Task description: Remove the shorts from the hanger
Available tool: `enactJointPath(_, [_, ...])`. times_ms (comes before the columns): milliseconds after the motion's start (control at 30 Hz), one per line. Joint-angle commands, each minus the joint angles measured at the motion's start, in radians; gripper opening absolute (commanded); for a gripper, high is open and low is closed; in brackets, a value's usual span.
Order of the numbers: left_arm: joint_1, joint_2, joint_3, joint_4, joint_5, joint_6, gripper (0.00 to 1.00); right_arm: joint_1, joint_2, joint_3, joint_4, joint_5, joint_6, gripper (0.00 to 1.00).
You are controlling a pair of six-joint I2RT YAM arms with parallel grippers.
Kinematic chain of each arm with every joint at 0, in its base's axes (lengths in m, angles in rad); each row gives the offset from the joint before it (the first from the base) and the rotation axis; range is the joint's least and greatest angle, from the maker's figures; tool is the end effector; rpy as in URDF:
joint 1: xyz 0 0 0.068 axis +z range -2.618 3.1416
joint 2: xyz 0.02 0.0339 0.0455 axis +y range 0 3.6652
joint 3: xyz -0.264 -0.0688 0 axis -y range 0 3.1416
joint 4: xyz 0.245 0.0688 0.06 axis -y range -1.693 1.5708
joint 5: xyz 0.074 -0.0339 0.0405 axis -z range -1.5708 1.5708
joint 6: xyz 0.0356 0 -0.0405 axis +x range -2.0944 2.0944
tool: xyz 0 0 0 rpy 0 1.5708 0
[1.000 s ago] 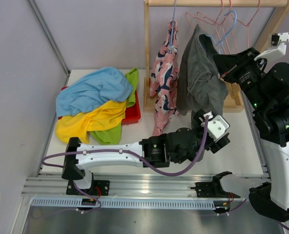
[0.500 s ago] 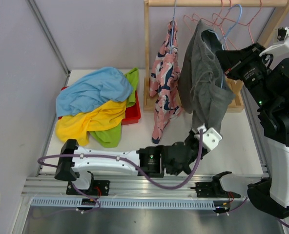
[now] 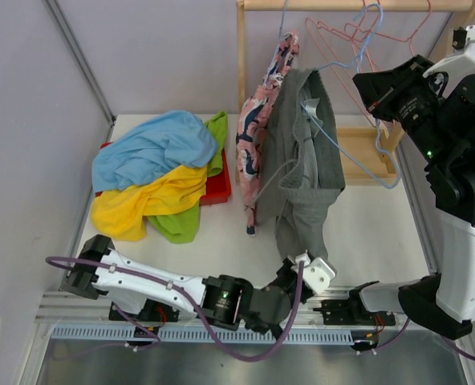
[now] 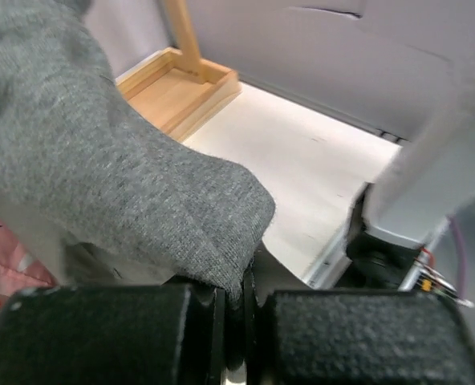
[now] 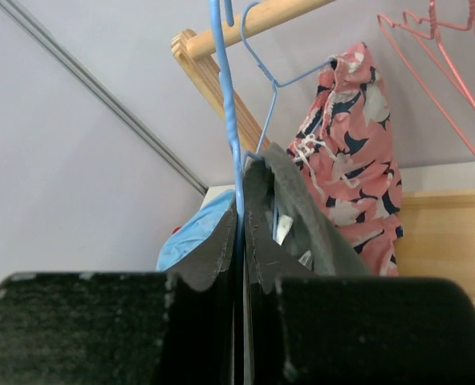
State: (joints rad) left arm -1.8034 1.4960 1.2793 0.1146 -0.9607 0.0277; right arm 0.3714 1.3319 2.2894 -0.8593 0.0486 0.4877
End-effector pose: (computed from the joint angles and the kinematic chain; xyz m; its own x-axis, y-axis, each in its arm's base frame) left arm -0.0514 -0.3437 0.3731 0.0441 0.1175 -0.9921 0.7445 0.6583 0.1111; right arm 0.1483 0.0559 0.6156 -0.0680 0.4758 -0.8769 -0.3232 0.8210 0.4705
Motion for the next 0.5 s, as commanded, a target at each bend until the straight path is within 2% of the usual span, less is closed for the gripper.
enactJointPath(0, [0.122, -0.042, 0.052, 0.022, 0.069, 0.018, 0.00, -0.006, -0.105, -0.025, 0.138, 0.016, 0.034, 0.00])
enactJointPath(67, [0.235, -0.049, 0.090, 0.020, 0.146, 0.063, 0.00, -0.005, -0.164, -0.051, 0.086, -0.007, 0.061, 0.00])
enactJointPath(133, [0.327, -0.020, 0.219, -0.047, 0.203, 0.092, 0.00, -0.006, -0.213, -0.048, 0.015, -0.027, 0.086, 0.00])
enactJointPath(167, [0.423, -0.004, 0.256, -0.074, 0.259, 0.103, 0.00, -0.005, -0.224, -0.019, -0.018, -0.027, 0.092, 0.00])
enactJointPath(200, [0.467, 0.018, 0.393, -0.105, 0.284, 0.109, 0.00, -0.006, -0.233, 0.002, -0.049, -0.026, 0.098, 0.00])
enactJointPath(267, [0.577, 0.095, 0.484, -0.205, 0.321, 0.141, 0.00, -0.005, -0.231, 0.071, -0.154, -0.020, 0.101, 0.00])
enactJointPath(300, [0.605, 0.122, 0.643, -0.243, 0.350, 0.143, 0.00, -0.006, -0.227, 0.134, -0.182, -0.013, 0.101, 0.00])
enactJointPath(333, [0.627, 0.151, 0.694, -0.327, 0.358, 0.146, 0.00, -0.005, -0.227, 0.149, -0.210, -0.007, 0.100, 0.00])
enactJointPath(367, [0.642, 0.194, 0.823, -0.366, 0.349, 0.152, 0.00, -0.003, -0.234, 0.150, -0.211, 0.002, 0.091, 0.00])
enactJointPath(433, [0.632, 0.199, 0.854, -0.430, 0.346, 0.143, 0.00, -0.003, -0.237, 0.133, -0.204, 0.023, 0.075, 0.00])
enactJointPath(467, [0.593, 0.154, 0.847, -0.425, 0.337, 0.137, 0.00, 0.000, -0.231, 0.125, -0.198, 0.033, 0.069, 0.00])
